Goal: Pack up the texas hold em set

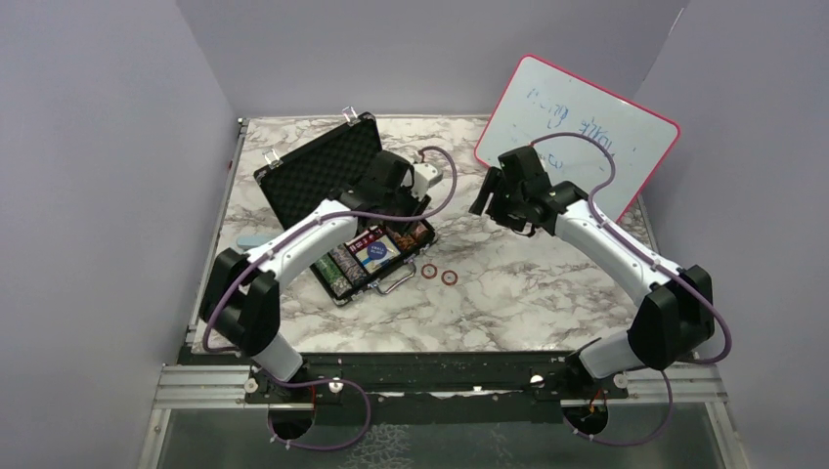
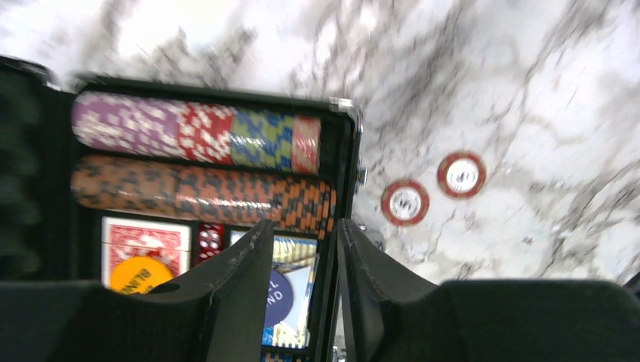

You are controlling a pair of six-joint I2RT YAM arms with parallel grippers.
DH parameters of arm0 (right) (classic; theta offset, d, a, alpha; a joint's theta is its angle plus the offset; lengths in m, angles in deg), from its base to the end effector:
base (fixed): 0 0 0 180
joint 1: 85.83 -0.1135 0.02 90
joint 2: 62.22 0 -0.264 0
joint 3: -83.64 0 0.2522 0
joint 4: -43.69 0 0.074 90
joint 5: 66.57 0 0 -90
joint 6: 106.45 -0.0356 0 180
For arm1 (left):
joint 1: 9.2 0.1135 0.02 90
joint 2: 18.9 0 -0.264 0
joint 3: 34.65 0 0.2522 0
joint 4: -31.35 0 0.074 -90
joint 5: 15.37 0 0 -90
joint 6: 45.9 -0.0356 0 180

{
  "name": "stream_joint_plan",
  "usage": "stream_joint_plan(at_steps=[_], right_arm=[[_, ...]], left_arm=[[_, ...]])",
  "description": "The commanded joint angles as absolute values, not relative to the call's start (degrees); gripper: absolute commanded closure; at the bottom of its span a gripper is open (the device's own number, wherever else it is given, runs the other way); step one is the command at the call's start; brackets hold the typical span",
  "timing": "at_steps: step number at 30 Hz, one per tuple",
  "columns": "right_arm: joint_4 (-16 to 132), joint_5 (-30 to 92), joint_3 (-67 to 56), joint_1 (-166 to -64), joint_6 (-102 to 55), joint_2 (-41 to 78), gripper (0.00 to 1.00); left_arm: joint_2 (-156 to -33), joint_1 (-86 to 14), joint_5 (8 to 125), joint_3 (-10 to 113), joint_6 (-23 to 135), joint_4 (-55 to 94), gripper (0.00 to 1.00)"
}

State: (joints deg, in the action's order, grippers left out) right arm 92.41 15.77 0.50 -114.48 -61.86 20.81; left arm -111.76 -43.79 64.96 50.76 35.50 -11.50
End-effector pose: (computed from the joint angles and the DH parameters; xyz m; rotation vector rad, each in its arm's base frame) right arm 0.2764 0.1456 0.2940 0.4191 2.4191 0.4272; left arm 0.2871 -0.2053 0.2605 0.9805 2.2719 -0.4046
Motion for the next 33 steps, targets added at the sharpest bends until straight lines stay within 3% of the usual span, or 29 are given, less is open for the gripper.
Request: stream_joint_plan(at_steps=[1,6,11,15,26,33], right_arm=[[91.07,21.66,0.83,-114.35,-54.73,24.49,0.29],[92.06,26.36,-0.97,-117.12,-49.21,29.95,0.3],[91.28,26.47,-3.86,-123.33,-45.33,34.03,0.36],[87.57,31.21,-6.76,-126.95,-43.29,37.26,0.5],[88.31,25.41,-18.42,-131.07,-41.29,49.11,0.55],[88.67,23.12,-20.8,-131.1,-40.38,52.83,0.7]], left_arm=[[-102.32,-42.89,70.41,49.29,41.96,0.01,0.58],[-92.53,-42.43,78.6,43.81,48.58,11.3,0.46],[-86.4,-42.33,82.76,41.46,51.56,15.05,0.41],[-84.08,-42.31,83.48,42.15,52.58,14.63,0.4],[-81.96,-42.29,83.69,42.91,54.12,13.14,0.38],[-81.65,-42.25,83.86,42.69,54.03,12.71,0.38]])
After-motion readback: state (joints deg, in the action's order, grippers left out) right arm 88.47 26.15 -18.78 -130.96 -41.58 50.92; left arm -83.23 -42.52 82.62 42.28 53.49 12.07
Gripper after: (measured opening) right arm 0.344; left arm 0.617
